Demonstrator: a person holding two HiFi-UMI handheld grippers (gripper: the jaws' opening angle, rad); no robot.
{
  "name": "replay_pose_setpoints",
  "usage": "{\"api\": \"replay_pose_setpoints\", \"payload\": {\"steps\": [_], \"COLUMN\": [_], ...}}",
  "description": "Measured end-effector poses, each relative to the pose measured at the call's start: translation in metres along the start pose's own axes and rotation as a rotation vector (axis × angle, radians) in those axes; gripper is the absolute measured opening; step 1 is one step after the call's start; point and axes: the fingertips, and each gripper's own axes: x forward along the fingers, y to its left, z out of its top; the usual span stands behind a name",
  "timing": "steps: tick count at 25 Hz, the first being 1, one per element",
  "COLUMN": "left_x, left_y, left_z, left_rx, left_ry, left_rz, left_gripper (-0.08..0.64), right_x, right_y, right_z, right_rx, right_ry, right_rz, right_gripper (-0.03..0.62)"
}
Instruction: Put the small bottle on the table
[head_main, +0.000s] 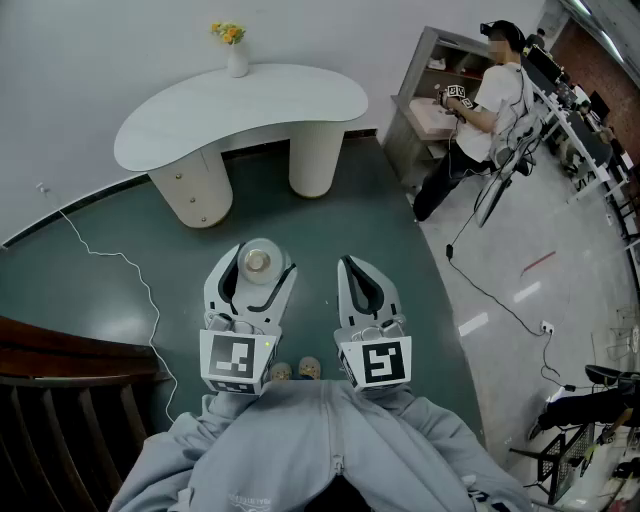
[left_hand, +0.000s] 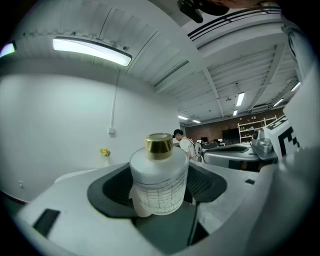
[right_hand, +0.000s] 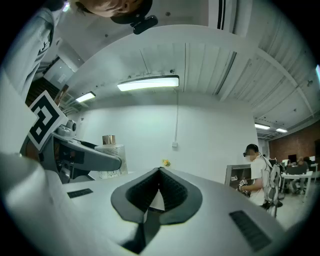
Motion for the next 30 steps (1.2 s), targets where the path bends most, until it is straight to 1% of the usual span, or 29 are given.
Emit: {"api": "replay_pose_setpoints", "payload": {"steps": [10,16,23,30], "left_x": [0.02,0.035,0.063,0.115], "left_y": [-0.024,-0.033,-0.027,-0.002], "left_z": [-0.001,-0.004,-0.007,-0.012], "left_rx": [0.003,-0.006,-0.01,-0.019], "left_ry": [0.009,0.015,0.025,0.024], "left_rz": [0.013,0.013,0.003,-0.031], "left_gripper": [0.33,0.33,0.33,0.33], "right_x": [-0.002,0.001,0.019,0.066], "right_y": [-0.028,-0.046,-0.063,-0.086], "right_z": [-0.008,-0.017,-0.029,-0.043], "right_rx": [0.003,0.034,0.046,0.042], "right_ry": [-0.005,-0.009,0.008,0.025], "right_rz": [0.03,0.03,0.024,-0.004], "right_gripper": [0.026,0.026,0.026,0.028]}}
